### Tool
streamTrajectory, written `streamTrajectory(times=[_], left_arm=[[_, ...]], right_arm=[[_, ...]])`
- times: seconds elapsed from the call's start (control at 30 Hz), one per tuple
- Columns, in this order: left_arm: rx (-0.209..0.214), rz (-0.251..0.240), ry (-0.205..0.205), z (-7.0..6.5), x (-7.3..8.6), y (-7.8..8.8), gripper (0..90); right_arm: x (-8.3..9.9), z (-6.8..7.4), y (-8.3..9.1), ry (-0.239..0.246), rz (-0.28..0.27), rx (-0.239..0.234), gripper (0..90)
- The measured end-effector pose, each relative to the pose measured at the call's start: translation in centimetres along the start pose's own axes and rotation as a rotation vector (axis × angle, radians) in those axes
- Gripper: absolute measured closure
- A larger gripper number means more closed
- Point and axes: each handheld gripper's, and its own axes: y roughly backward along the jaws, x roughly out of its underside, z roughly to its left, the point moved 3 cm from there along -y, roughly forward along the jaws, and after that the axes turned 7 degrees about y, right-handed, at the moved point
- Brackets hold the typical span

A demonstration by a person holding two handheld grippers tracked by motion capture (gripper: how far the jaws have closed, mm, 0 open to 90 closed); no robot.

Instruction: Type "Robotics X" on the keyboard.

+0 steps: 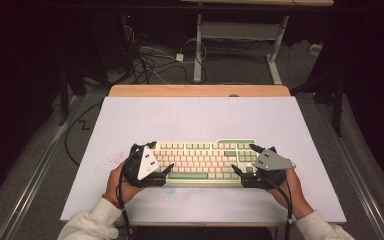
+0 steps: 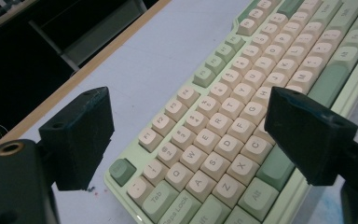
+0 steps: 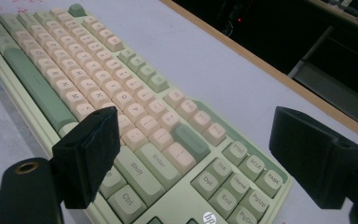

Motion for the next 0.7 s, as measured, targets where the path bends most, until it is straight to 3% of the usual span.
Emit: streamTrajectory(times=[0.7], left_arm=[[-0.027, -0.025, -0.008, 0.4, 1.5, 2.0, 15.2]], right_arm=[[0.8, -0.4, 2.3, 0.016, -0.001, 0.065, 17.2]])
